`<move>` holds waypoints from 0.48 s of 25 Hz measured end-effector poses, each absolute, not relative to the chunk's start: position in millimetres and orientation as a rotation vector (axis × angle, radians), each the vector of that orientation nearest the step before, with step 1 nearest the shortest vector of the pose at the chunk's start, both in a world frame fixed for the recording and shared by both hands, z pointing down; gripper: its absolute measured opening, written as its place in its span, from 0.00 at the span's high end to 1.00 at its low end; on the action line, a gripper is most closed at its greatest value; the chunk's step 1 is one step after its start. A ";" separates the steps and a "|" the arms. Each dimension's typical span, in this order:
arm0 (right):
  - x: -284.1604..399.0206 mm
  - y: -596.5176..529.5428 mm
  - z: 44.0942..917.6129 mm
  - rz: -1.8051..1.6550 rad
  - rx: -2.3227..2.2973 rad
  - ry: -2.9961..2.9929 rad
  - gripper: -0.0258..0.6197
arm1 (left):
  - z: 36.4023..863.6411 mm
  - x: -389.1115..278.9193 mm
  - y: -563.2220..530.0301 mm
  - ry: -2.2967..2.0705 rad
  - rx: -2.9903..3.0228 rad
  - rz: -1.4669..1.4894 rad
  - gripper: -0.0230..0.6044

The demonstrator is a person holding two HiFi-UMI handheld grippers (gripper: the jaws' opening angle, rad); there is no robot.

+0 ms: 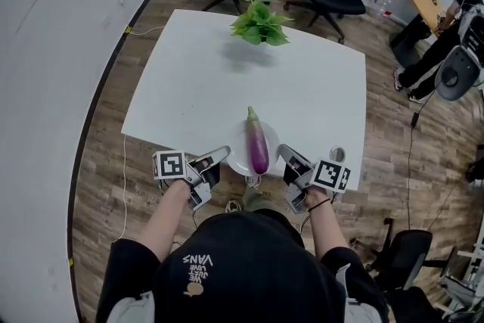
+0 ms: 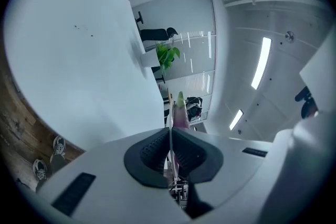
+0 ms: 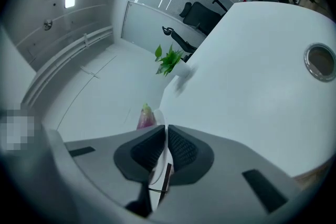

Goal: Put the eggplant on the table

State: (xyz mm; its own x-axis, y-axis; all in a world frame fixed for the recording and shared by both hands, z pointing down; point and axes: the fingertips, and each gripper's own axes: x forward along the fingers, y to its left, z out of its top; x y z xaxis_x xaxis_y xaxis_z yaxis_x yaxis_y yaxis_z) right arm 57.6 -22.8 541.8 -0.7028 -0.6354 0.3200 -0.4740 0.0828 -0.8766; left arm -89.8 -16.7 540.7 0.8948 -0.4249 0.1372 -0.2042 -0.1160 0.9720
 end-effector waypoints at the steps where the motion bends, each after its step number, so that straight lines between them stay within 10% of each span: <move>1: 59.3 -30.1 541.7 -1.684 -1.139 2.204 0.93 | 540.7 -88.1 -23.4 -0.488 1.699 -0.202 0.92; 12: 78.1 -100.2 545.9 -1.701 -1.071 2.264 0.93 | 550.6 -68.4 -85.4 -0.535 1.687 -0.238 0.92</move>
State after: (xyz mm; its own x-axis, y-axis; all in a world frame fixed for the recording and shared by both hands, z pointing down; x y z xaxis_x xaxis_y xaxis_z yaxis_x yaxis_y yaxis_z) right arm 78.1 -100.2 545.9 -0.7439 -0.5912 0.3115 -0.4638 0.1213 -0.8776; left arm -68.4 -85.4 550.6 0.8694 -0.4739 0.1400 -0.2134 -0.1045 0.9714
